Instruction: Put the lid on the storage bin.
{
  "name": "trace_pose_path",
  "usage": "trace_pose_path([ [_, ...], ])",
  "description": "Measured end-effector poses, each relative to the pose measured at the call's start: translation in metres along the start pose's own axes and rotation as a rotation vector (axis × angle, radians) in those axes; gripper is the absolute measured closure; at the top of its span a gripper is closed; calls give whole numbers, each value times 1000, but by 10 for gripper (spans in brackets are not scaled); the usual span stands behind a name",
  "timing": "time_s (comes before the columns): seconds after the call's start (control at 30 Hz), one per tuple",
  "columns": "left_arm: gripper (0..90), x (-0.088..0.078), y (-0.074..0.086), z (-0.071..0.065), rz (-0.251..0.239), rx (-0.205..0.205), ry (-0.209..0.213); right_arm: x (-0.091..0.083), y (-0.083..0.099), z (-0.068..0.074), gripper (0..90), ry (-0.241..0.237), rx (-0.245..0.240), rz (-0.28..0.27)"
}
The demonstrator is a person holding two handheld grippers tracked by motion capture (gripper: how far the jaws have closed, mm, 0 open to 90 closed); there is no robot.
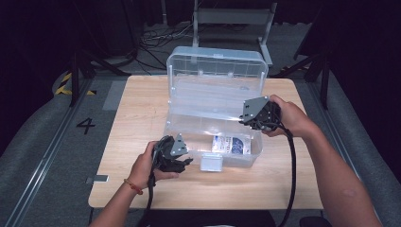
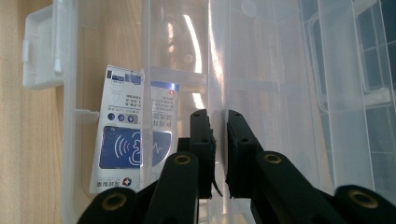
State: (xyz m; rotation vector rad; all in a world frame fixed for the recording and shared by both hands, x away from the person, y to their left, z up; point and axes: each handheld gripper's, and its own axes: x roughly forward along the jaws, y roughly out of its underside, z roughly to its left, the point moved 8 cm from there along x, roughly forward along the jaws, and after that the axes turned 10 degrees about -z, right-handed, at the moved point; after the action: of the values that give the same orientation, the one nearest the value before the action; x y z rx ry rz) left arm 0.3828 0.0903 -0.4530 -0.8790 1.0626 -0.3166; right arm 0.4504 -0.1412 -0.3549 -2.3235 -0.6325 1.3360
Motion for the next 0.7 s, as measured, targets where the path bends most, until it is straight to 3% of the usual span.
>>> trace_pose_path([
  [0.3,462,-31,2,17,-46,-45,-18,-1,1,4,834,4,-3,-7],
  [0.7,482,-52,9,61,-70,-135,-121,0,2,9,829,12,9,-29],
])
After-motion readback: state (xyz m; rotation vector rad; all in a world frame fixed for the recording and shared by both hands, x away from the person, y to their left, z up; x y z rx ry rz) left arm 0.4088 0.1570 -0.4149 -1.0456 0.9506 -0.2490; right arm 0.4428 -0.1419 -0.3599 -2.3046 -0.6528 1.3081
